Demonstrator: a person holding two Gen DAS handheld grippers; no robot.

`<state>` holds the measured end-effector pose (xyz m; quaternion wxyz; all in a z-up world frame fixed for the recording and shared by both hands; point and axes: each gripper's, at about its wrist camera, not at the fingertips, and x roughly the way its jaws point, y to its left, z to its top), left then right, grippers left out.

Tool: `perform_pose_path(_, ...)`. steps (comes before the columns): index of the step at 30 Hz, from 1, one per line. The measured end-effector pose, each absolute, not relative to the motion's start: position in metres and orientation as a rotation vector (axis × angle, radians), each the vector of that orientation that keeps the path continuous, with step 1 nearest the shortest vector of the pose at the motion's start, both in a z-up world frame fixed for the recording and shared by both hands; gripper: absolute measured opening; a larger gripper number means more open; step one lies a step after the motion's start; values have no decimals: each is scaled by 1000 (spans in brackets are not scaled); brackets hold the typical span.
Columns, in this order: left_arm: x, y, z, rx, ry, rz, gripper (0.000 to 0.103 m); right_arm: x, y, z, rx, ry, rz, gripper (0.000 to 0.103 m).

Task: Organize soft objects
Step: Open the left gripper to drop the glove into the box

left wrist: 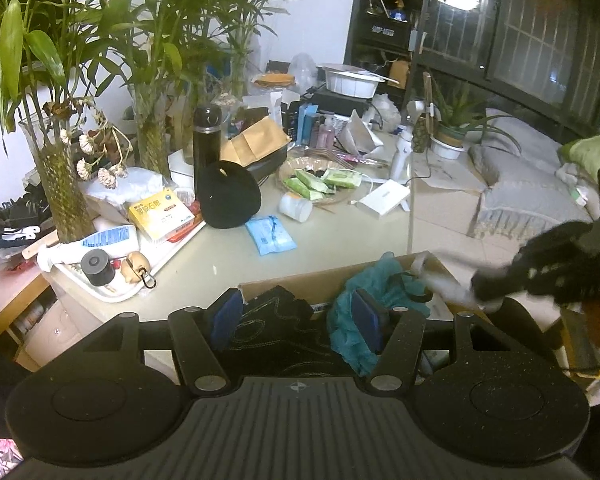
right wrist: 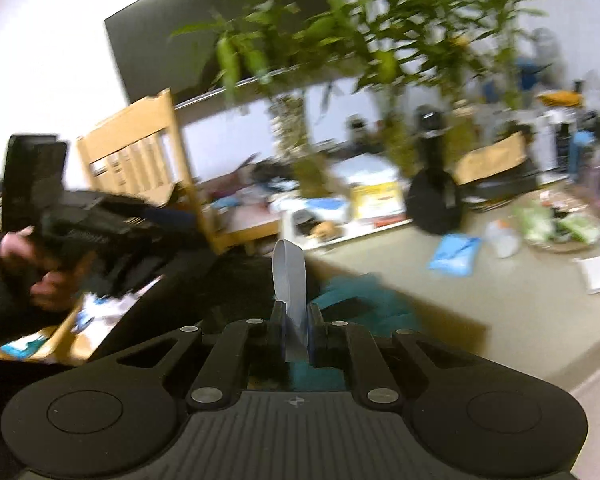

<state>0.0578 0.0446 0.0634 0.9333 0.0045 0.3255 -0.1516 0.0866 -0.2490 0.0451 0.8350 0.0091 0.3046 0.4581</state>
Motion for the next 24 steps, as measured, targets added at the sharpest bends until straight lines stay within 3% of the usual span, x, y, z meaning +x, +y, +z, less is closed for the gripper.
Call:
perform_pose_path(8, 56, 45, 61, 19, 669, -301, 60, 75, -199, 16, -121, 700, 1059, 13)
perform_pose_path(13, 55, 49, 61, 12, 671, -292, 59, 72, -173, 0, -265, 703, 999, 19)
perform_pose_path(15, 54, 50, 61, 14, 669, -291, 59, 70, -169, -2, -300, 699, 992, 51)
perform_pose_path(17, 53, 51, 61, 25, 667, -288, 59, 67, -170, -2, -314, 674, 987, 72)
perform_pose_path(21, 54, 50, 58, 43, 682, -295, 59, 61, -178, 3, -326, 629, 973, 92)
perform_pose_path(24, 56, 50, 57, 58, 691, -300, 60, 60, -184, 5, -328, 615, 950, 97)
